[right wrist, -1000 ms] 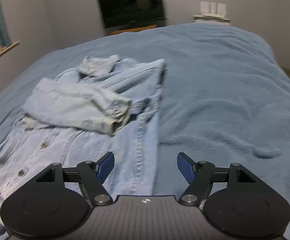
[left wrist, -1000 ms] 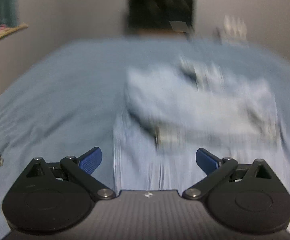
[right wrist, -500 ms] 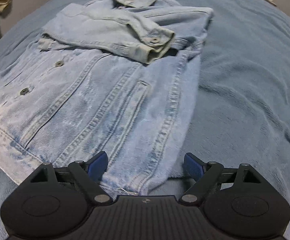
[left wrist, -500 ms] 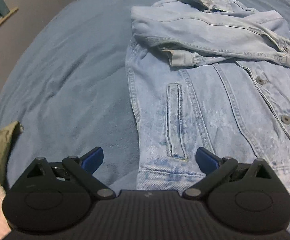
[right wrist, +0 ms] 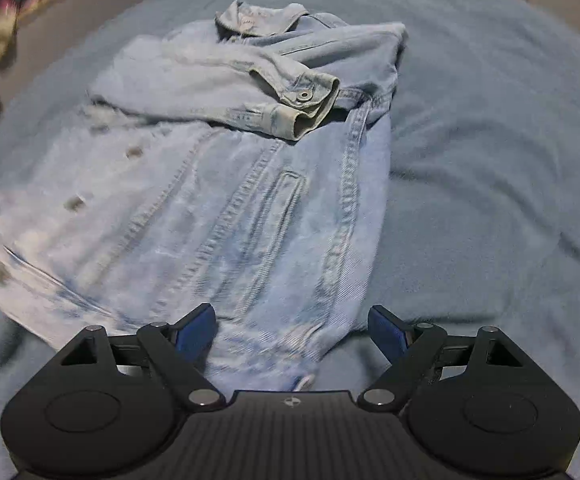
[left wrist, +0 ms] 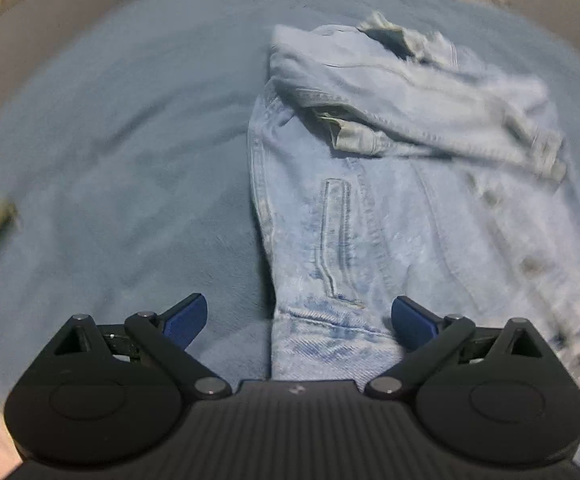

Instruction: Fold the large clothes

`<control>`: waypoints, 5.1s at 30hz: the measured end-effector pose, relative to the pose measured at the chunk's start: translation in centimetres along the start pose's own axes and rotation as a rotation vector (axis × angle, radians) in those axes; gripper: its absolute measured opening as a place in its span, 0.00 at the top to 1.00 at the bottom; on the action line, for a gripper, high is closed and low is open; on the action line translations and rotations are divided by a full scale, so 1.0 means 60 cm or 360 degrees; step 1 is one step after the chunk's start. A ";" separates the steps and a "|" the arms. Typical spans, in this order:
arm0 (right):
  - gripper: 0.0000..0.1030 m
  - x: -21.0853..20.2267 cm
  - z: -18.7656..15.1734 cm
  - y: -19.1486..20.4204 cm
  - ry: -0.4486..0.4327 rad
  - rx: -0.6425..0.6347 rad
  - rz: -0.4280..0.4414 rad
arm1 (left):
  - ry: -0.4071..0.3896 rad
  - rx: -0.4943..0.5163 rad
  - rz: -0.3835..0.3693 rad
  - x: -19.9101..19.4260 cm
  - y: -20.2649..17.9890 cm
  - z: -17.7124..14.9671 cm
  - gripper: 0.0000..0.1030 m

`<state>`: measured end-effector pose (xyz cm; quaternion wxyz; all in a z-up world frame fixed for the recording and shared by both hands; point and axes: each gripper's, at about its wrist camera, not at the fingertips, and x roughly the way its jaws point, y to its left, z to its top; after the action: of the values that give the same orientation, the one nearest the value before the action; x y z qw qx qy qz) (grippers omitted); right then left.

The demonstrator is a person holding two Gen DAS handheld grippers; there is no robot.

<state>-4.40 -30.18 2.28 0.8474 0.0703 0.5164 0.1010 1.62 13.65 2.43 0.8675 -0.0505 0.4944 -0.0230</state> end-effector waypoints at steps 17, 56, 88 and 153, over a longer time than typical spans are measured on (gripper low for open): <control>0.38 0.021 -0.004 -0.064 0.0167 0.0491 0.0214 | 0.0198 -0.0273 -0.0439 0.041 0.060 -0.007 0.38; 0.44 0.041 0.010 -0.076 0.0217 0.0675 0.0473 | 0.0276 -0.0435 -0.0743 0.068 0.085 -0.009 0.67; 0.76 -0.026 0.079 -0.119 -0.0608 0.0940 0.0840 | -0.0209 -0.0986 -0.1460 0.083 0.115 0.063 0.86; 0.71 0.279 0.407 -0.112 -0.0728 0.0131 0.0043 | -0.0557 -0.0373 -0.0409 0.356 0.065 0.319 0.84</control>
<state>25.45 -32.97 -2.51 0.9374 0.1328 0.3135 0.0727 28.93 16.88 -6.57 0.9181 -0.2163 0.3254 -0.0665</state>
